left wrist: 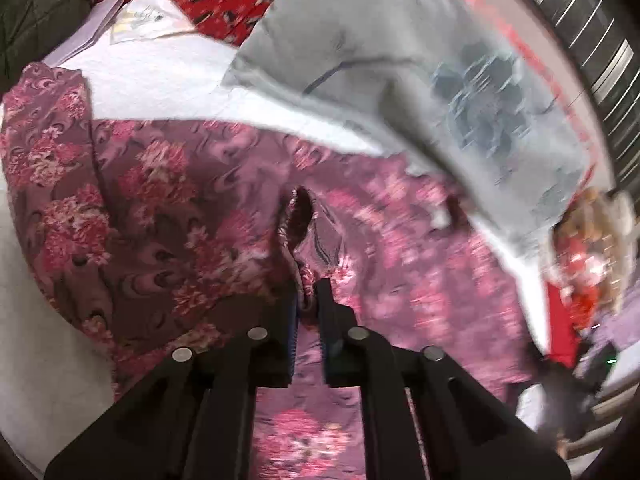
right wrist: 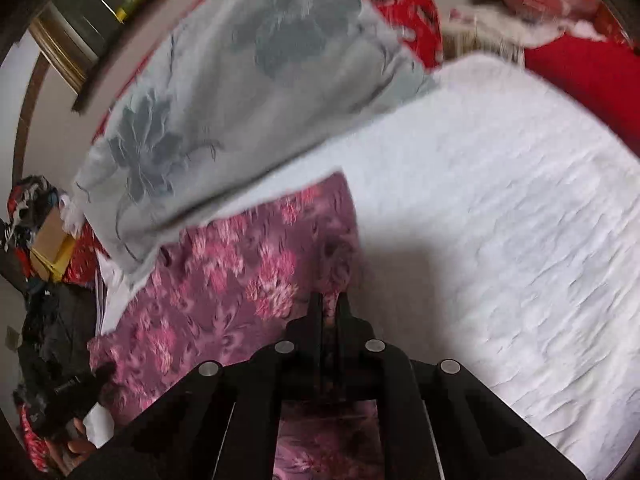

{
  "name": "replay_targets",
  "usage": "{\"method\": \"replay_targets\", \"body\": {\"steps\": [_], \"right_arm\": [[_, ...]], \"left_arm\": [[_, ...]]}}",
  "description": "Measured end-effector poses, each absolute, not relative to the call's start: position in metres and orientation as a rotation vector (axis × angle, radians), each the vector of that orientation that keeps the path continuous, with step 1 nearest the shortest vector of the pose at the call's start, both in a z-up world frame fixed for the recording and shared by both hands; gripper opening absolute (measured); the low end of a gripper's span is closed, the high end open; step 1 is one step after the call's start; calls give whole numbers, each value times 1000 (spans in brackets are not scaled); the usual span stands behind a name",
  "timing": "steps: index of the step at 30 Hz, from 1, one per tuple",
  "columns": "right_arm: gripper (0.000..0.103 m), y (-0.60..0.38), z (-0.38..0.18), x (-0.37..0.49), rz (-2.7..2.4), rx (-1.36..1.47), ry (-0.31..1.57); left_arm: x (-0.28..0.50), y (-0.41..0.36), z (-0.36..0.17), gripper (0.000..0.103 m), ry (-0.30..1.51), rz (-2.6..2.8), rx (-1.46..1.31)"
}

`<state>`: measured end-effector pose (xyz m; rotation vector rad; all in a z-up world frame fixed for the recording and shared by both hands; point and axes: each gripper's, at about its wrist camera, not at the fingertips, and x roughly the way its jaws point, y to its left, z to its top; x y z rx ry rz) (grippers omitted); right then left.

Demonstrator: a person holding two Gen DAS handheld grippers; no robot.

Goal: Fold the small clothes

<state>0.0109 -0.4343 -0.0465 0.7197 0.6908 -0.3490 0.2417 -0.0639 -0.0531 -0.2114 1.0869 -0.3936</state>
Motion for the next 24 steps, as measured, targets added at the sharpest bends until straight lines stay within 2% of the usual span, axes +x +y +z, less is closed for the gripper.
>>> {"method": "replay_targets", "body": {"steps": [3,4,8,10,13,15,16,19,20,24], "right_arm": [[7,-431,-71,24,-384,660,862],[14,-427,-65,21,-394,638,837],[17,-404,-32,21,-418,554,763],[28,-383,-18,32,-356,529,736],[31,-343,-13,67,-196,509,763],[31,-305,-15,99,-93,470,794],[31,-283,-17,115,-44,447,801],[31,-235,-23,151,67,436,810],[31,-221,-27,162,86,428,815],[33,-179,-55,190,88,349,862]], "left_arm": [[248,-61,-67,14,1157,-359,-207],[248,-55,-63,14,1160,-361,-245],[246,-35,-41,20,1072,-308,-298],[249,-28,-37,20,1089,-289,-328],[255,-6,-22,21,1093,-301,-418],[263,17,-9,43,1077,-286,-441],[270,37,-1,47,1054,-255,-435],[288,85,11,53,1005,-164,-417],[297,107,12,60,1002,-129,-415],[342,183,-9,61,1063,21,-444]]}}
